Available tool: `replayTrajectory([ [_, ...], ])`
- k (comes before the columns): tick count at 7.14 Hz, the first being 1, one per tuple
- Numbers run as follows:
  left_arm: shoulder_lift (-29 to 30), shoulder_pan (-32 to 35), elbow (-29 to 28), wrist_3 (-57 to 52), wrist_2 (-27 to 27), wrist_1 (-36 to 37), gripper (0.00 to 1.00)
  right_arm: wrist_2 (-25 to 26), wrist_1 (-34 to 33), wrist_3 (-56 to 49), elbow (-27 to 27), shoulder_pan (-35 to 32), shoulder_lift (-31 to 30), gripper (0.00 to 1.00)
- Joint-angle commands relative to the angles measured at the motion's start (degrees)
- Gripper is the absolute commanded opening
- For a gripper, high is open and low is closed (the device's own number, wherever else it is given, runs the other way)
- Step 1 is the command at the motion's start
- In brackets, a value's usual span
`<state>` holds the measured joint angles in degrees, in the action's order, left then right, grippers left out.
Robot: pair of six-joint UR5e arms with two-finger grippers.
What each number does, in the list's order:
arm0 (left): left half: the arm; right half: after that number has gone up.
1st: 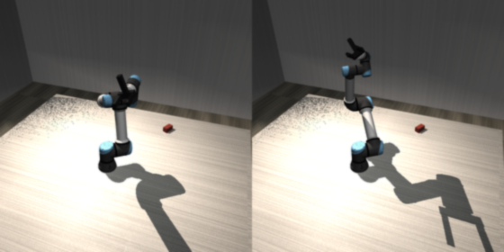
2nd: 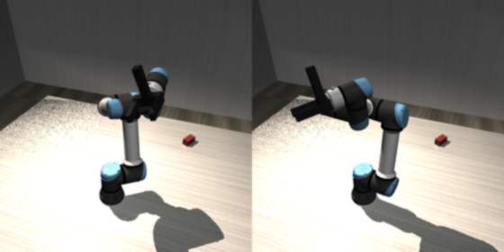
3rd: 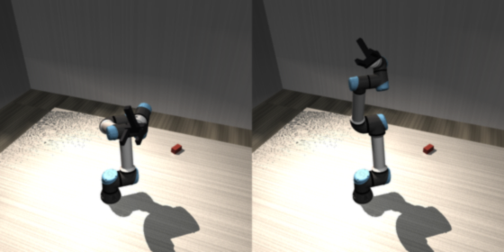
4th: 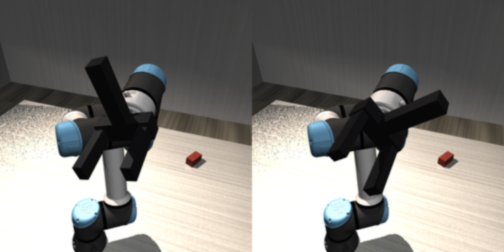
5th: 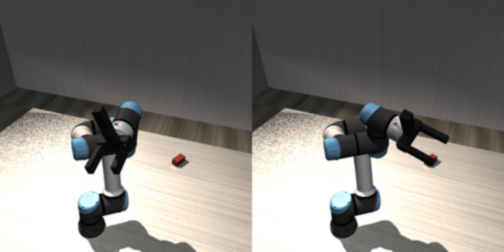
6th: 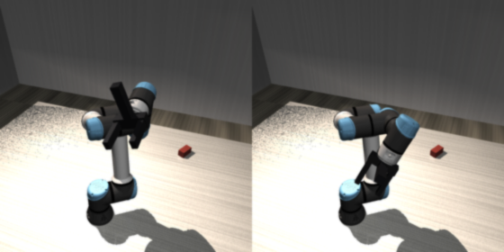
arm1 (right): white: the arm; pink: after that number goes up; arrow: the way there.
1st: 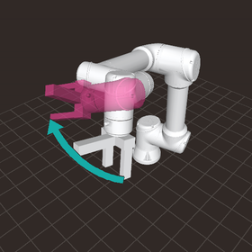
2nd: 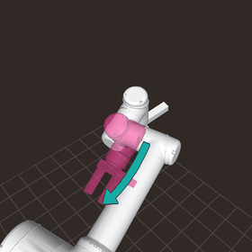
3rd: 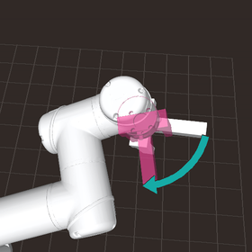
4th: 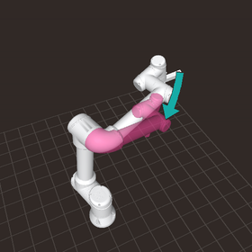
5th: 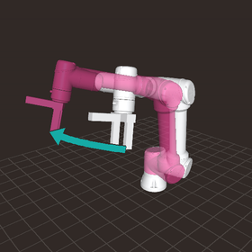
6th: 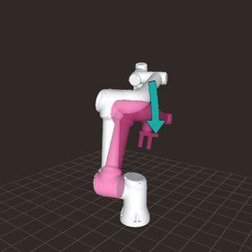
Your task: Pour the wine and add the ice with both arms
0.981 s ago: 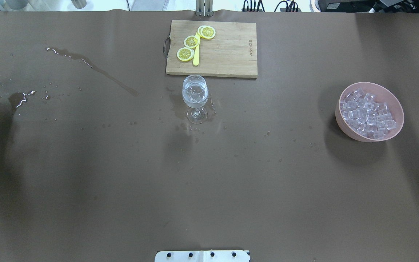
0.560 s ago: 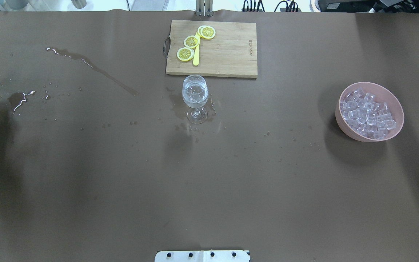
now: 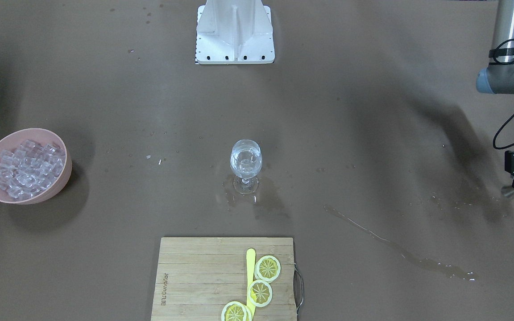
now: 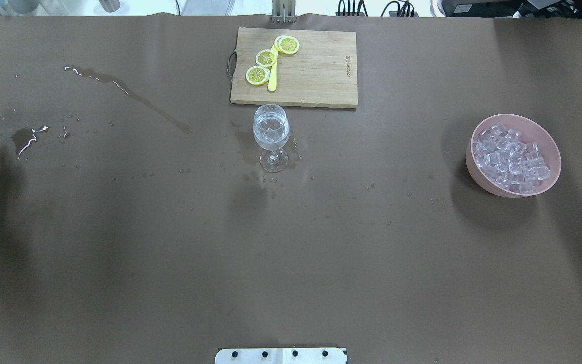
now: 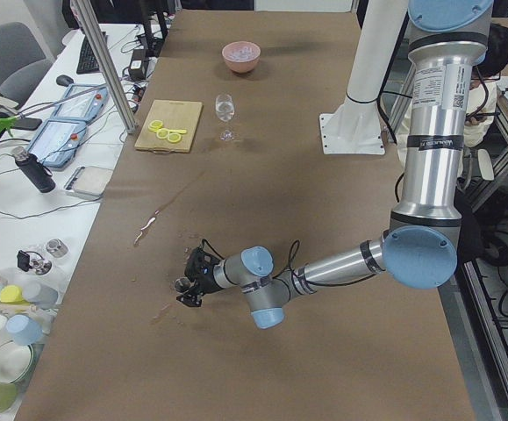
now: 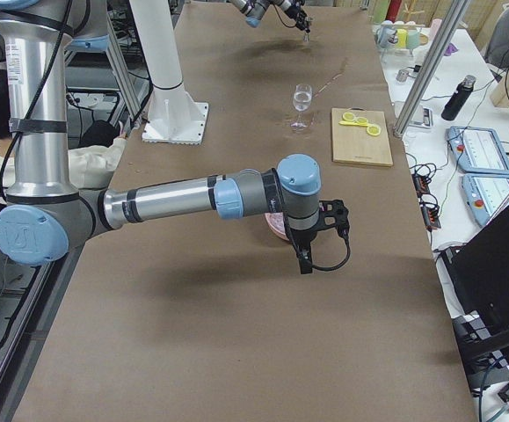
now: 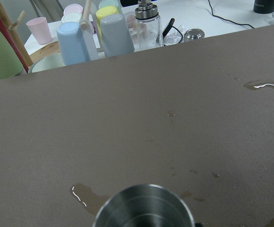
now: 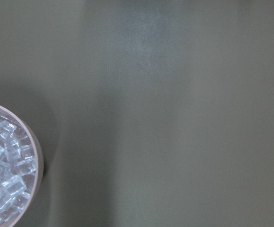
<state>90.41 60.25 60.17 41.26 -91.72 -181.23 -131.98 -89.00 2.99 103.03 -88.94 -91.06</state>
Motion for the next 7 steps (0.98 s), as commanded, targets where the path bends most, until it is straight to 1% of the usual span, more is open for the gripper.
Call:
replayTrajectory([
  [1,-6.08,0.22,6.32,-0.12,-6.93,0.61,0.79,0.06,0.05,0.09,0.24,0.00,0.00,0.99],
  [3,-13.99,0.74,12.66,-0.21,-8.90,0.53,0.94,-0.12,-0.04,0.18,0.42,-0.09,0.00,0.99],
  [4,-16.29,2.92,14.60,-0.21,-12.48,0.44,0.94,0.06,0.05,0.18,0.42,0.00,-0.09,0.99],
  [5,-15.97,9.64,15.67,-0.12,-21.22,2.97,0.94,0.14,0.05,0.18,0.51,-0.09,0.00,0.99],
  [6,-15.36,18.15,17.94,-0.47,-30.01,9.52,0.94,0.23,0.05,0.18,0.51,-0.09,0.00,0.99],
  [7,-14.92,22.15,21.96,-4.65,-35.49,17.15,0.94,0.06,0.05,0.53,0.59,-0.09,0.35,0.99],
])
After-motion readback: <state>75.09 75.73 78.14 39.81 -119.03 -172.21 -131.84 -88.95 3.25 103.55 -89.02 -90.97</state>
